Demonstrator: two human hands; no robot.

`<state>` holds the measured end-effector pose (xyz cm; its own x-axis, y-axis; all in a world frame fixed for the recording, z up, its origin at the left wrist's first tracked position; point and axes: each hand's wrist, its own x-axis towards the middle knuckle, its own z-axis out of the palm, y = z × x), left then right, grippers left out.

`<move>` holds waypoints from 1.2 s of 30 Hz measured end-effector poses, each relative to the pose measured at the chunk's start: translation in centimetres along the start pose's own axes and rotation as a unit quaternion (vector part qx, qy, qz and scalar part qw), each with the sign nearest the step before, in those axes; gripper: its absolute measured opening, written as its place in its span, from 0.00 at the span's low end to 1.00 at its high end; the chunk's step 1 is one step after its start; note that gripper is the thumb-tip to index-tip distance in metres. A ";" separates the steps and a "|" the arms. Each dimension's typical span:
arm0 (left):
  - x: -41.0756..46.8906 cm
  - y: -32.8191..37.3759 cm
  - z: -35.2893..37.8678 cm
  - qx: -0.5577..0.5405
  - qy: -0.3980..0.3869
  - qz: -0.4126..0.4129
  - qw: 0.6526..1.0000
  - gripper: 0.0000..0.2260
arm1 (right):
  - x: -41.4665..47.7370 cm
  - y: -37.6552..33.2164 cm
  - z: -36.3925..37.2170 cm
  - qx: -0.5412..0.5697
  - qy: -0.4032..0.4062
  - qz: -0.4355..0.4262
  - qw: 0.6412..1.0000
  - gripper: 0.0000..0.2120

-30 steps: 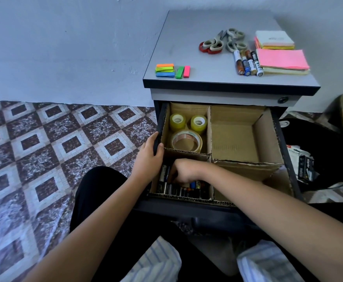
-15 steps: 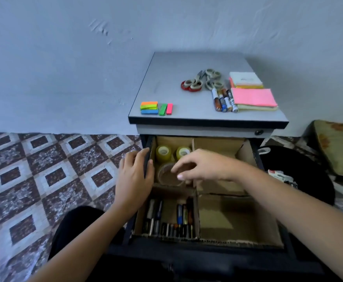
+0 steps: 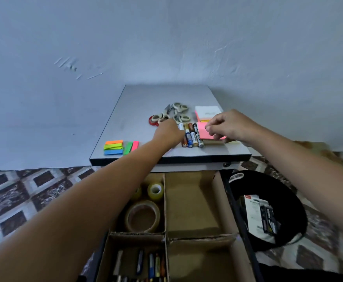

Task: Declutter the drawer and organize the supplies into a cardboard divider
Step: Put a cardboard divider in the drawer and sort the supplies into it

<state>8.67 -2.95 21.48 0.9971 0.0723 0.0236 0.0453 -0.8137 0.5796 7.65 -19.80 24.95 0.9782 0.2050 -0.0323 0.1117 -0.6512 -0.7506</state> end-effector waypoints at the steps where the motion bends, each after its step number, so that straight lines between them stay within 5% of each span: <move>1: 0.6 0.1 0.3 -0.004 -0.011 -0.018 1.000 0.15 | 0.5 -0.1 0.1 -0.004 -0.005 0.005 1.000 0.05; 10: 1.9 0.9 -0.4 0.006 -0.095 -0.077 0.992 0.12 | 3.6 -2.0 2.0 -0.135 -0.045 0.002 0.990 0.10; 19: 2.5 -0.5 -3.0 -0.066 -0.061 -0.114 0.989 0.08 | 4.1 -3.5 4.8 -0.351 -0.035 -0.022 0.935 0.18; 25: 3.0 -0.4 -3.1 -0.088 -0.061 -0.097 0.989 0.09 | 4.3 -3.1 5.7 -0.309 -0.048 -0.002 0.950 0.15; 31: 4.1 0.4 -1.0 -0.120 -0.020 -0.097 0.988 0.09 | 5.0 -3.8 1.9 -0.039 -0.022 0.085 0.995 0.11; 36: 4.6 1.3 0.2 -0.107 -0.028 -0.123 0.986 0.07 | 5.8 -2.8 -0.2 0.001 -0.026 0.114 0.993 0.11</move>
<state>13.32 -3.79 22.17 0.9596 0.2150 -0.1815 0.2786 -0.6351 0.7205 13.03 -16.94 26.99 0.9674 0.0900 -0.2366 -0.1126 -0.6839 -0.7209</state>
